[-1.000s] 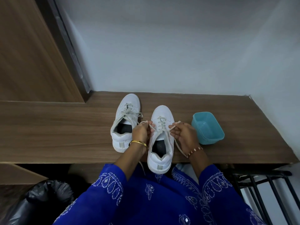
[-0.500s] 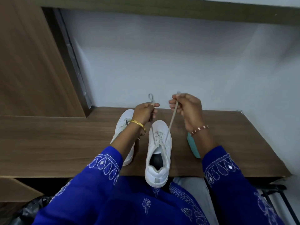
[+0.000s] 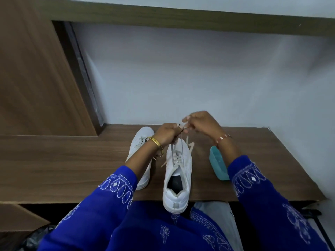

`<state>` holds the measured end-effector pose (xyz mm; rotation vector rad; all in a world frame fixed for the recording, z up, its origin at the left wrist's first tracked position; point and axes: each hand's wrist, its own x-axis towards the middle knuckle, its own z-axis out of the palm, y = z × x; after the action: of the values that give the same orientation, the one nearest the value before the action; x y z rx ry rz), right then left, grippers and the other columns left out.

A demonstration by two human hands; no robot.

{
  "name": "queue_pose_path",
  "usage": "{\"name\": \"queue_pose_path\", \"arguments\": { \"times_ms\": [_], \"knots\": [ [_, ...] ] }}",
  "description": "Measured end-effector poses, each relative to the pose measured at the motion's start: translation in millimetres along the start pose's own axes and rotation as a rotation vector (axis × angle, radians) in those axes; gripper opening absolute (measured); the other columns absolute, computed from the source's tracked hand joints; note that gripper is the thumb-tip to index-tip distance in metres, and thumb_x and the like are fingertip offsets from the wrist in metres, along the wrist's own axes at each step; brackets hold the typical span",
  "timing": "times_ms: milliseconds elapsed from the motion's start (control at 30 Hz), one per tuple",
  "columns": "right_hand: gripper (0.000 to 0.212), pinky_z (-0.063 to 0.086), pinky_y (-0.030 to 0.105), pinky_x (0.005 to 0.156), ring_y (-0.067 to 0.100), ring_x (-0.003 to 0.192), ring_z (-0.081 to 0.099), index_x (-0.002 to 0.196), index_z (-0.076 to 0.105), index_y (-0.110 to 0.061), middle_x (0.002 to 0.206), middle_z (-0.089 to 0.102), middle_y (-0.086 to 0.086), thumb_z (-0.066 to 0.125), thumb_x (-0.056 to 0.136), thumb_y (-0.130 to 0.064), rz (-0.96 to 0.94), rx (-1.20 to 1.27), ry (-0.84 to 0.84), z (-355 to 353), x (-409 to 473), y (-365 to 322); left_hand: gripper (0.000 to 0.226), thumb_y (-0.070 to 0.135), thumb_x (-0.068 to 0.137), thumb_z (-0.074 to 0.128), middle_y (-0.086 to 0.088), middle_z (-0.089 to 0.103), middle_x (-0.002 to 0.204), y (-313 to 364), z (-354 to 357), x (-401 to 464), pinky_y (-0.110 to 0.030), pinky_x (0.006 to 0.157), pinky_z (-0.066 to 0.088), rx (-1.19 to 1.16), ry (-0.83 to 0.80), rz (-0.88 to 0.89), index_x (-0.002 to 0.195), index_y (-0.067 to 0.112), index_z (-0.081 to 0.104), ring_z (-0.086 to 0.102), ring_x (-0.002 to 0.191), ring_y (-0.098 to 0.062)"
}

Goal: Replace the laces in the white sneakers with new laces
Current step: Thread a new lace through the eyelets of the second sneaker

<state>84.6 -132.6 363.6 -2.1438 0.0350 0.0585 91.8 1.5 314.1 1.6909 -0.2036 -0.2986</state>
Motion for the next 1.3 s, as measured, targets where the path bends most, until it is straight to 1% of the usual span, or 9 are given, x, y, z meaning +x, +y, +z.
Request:
{"name": "queue_pose_path", "arguments": {
  "times_ms": [200, 400, 500, 633, 767, 933, 1067, 1200, 1300],
  "knots": [
    [0.026, 0.036, 0.015, 0.056, 0.005, 0.057, 0.044, 0.063, 0.054, -0.01, 0.061, 0.052, -0.002, 0.054, 0.089, -0.008, 0.002, -0.006, -0.082, 1.6, -22.2, 20.8, 0.034, 0.016, 0.098, 0.043, 0.012, 0.044, 0.038, -3.3, -3.8, 4.4, -0.013, 0.04, 0.032, -0.109, 0.029, -0.066, 0.069, 0.013, 0.061, 0.035, 0.034, -0.001],
    [0.02, 0.049, 0.024, 0.05, 0.01, 0.04, 0.047, 0.081, 0.053, -0.01, 0.046, 0.053, -0.001, 0.042, 0.097, -0.013, 0.137, 0.455, -0.114, 1.3, -28.6, 19.0, 0.032, 0.018, 0.098, 0.044, 0.01, 0.039, 0.036, -6.4, -4.9, 6.6, -0.016, 0.039, 0.033, -0.215, 0.064, -0.131, 0.07, 0.009, 0.059, 0.034, 0.032, -0.005],
    [0.015, 0.033, 0.02, 0.04, 0.005, 0.034, 0.025, 0.084, 0.056, -0.013, 0.039, 0.032, -0.01, 0.047, 0.096, -0.014, 0.135, 0.441, -0.155, -1.8, -32.6, 26.3, 0.032, 0.019, 0.098, 0.043, 0.008, 0.034, 0.036, -10.7, -9.0, 7.8, -0.018, 0.038, 0.032, -0.322, 0.104, -0.174, 0.071, 0.008, 0.057, 0.031, 0.031, -0.007],
    [0.016, 0.026, 0.019, 0.039, 0.006, 0.039, 0.022, 0.094, 0.062, -0.007, 0.044, 0.027, -0.009, 0.05, 0.095, -0.018, 0.129, 0.338, -0.212, -13.9, -39.1, 52.8, 0.033, 0.02, 0.098, 0.042, 0.009, 0.035, 0.036, -18.9, -18.2, 9.9, -0.023, 0.046, 0.029, -0.341, 0.151, -0.175, 0.071, 0.007, 0.057, 0.033, 0.032, -0.006],
    [0.022, 0.033, 0.018, 0.041, 0.006, 0.037, 0.036, 0.079, 0.067, -0.011, 0.043, 0.046, -0.004, 0.052, 0.094, -0.015, 0.163, 0.059, -0.225, -17.6, -43.5, 79.6, 0.033, 0.019, 0.098, 0.043, 0.009, 0.039, 0.038, -24.3, -20.2, 5.8, -0.023, 0.047, 0.031, -0.26, 0.101, -0.112, 0.072, 0.006, 0.058, 0.034, 0.034, -0.006],
    [0.018, 0.049, 0.021, 0.072, 0.006, 0.076, 0.062, 0.098, 0.065, -0.018, 0.089, 0.069, -0.003, 0.059, 0.089, -0.032, 0.026, 0.086, -0.153, 1.8, -36.9, 60.1, 0.038, 0.018, 0.097, 0.045, 0.008, 0.042, 0.041, -12.7, -12.2, 5.5, -0.019, 0.046, 0.034, -0.177, -0.004, -0.076, 0.064, 0.01, 0.062, 0.036, 0.035, -0.006],
    [0.017, 0.044, 0.014, 0.063, 0.005, 0.06, 0.056, 0.077, 0.06, -0.014, 0.07, 0.065, 0.004, 0.059, 0.091, -0.024, -0.084, 0.169, -0.06, 21.9, -31.0, 32.6, 0.056, 0.018, 0.097, 0.045, 0.005, 0.044, 0.046, -10.1, -9.5, 4.6, -0.023, 0.051, 0.031, -0.144, -0.038, -0.073, 0.044, 0.018, 0.064, 0.036, 0.036, -0.005],
    [0.021, 0.037, 0.017, 0.051, 0.005, 0.048, 0.045, 0.072, 0.062, -0.009, 0.057, 0.055, 0.004, 0.056, 0.091, -0.013, -0.142, 0.059, 0.067, 32.8, -38.1, 35.6, 0.032, 0.014, 0.096, 0.046, 0.009, 0.055, 0.046, -12.1, -12.6, 3.7, -0.017, 0.048, 0.034, -0.128, 0.043, -0.045, 0.07, 0.011, 0.064, 0.042, 0.038, -0.001],
    [0.021, 0.034, 0.019, 0.052, 0.005, 0.047, 0.044, 0.072, 0.066, -0.008, 0.051, 0.056, -0.008, 0.06, 0.089, -0.02, -0.214, -0.168, -0.02, 42.7, -47.6, 49.9, 0.019, 0.001, 0.093, 0.047, 0.009, 0.064, 0.063, -16.9, -13.2, 1.1, -0.011, 0.05, 0.038, -0.106, 0.044, -0.02, 0.095, -0.002, 0.065, 0.051, 0.047, 0.003]
  ]
}}
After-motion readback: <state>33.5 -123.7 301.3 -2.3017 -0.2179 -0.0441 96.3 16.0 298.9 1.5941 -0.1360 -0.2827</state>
